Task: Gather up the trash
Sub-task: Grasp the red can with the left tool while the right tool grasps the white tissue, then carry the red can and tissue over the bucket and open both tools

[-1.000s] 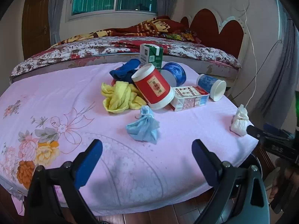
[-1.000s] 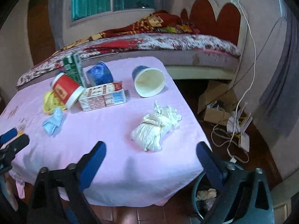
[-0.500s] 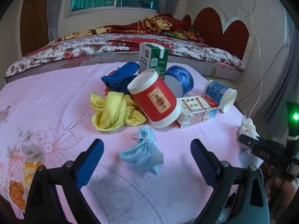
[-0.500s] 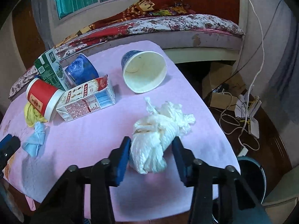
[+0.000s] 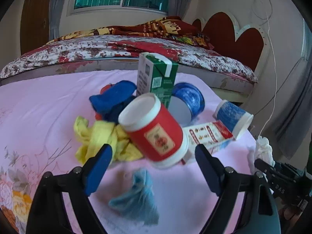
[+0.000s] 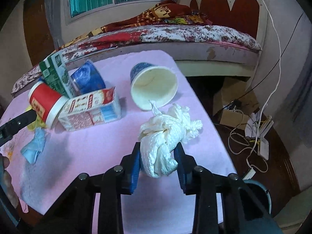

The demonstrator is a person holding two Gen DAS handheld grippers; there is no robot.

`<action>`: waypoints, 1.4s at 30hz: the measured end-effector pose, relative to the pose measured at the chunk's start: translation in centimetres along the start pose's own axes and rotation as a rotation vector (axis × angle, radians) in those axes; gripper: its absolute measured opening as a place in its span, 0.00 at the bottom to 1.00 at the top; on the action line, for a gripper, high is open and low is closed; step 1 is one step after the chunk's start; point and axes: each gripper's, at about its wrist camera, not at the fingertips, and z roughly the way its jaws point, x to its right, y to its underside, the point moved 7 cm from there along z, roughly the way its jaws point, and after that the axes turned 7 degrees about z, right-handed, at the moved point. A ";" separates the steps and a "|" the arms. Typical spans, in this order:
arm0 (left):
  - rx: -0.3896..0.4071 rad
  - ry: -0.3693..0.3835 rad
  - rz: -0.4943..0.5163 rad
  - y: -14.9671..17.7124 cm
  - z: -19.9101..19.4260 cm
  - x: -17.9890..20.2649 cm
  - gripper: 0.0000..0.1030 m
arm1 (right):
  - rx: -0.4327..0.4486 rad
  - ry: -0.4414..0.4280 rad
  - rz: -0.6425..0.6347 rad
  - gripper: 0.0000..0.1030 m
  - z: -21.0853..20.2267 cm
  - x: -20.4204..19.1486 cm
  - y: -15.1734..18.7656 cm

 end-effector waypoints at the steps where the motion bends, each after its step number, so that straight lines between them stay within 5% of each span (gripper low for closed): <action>1: 0.000 0.004 -0.007 -0.3 0.3 -0.1 0.85 | 0.002 -0.004 0.002 0.34 0.1 0.0 -0.3; 11: -0.008 0.014 -0.086 -2.1 2.7 -1.4 0.84 | 0.001 -0.025 -0.017 0.34 0.8 -0.9 -0.9; 13: -0.008 0.025 -0.090 -2.3 2.9 -1.5 0.68 | -0.005 -0.025 -0.017 0.34 1.0 -0.8 -0.8; 28: 0.059 -0.002 0.152 -1.4 -1.9 0.7 0.58 | 0.008 -0.029 -0.035 0.34 -0.9 -0.9 0.0; 42: 0.096 -0.039 0.181 0.7 -4.9 2.0 0.55 | 0.028 -0.042 -0.056 0.34 -4.2 -0.3 1.1</action>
